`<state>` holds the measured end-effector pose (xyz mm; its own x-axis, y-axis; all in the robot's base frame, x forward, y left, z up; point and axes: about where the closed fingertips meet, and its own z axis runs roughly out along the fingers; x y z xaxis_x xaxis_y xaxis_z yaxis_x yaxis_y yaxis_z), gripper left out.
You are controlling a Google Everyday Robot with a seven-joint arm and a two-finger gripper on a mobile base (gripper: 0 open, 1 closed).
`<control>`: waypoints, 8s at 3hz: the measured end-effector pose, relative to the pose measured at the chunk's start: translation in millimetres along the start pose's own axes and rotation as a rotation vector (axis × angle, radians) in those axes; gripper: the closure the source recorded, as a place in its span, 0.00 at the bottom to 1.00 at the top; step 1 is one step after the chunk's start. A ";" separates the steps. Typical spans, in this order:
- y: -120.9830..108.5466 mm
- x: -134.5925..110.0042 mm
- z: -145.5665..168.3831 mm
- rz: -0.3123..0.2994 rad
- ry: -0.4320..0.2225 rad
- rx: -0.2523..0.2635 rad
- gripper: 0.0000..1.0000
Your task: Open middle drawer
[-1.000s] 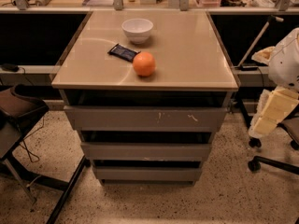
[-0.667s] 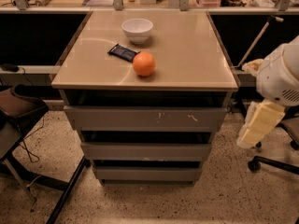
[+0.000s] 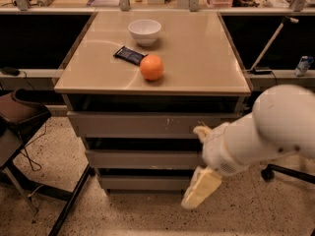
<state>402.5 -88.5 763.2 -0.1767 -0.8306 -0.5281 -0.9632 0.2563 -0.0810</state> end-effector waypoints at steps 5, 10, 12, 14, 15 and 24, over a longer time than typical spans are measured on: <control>-10.7 67.9 260.2 0.273 -0.007 -0.088 0.00; -137.6 83.7 276.8 0.257 -0.141 0.133 0.00; -152.1 115.4 311.8 0.303 -0.041 0.247 0.00; -166.8 109.0 357.2 0.312 -0.050 0.283 0.00; -166.8 109.1 357.3 0.312 -0.050 0.283 0.00; -155.8 95.4 351.8 0.360 -0.045 0.284 1.00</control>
Offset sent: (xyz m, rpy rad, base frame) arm 0.0443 0.1151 -0.3257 0.1086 0.2101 -0.1947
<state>607.0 -33.8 428.1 -0.4749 -0.6433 -0.6005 -0.7473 0.6552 -0.1109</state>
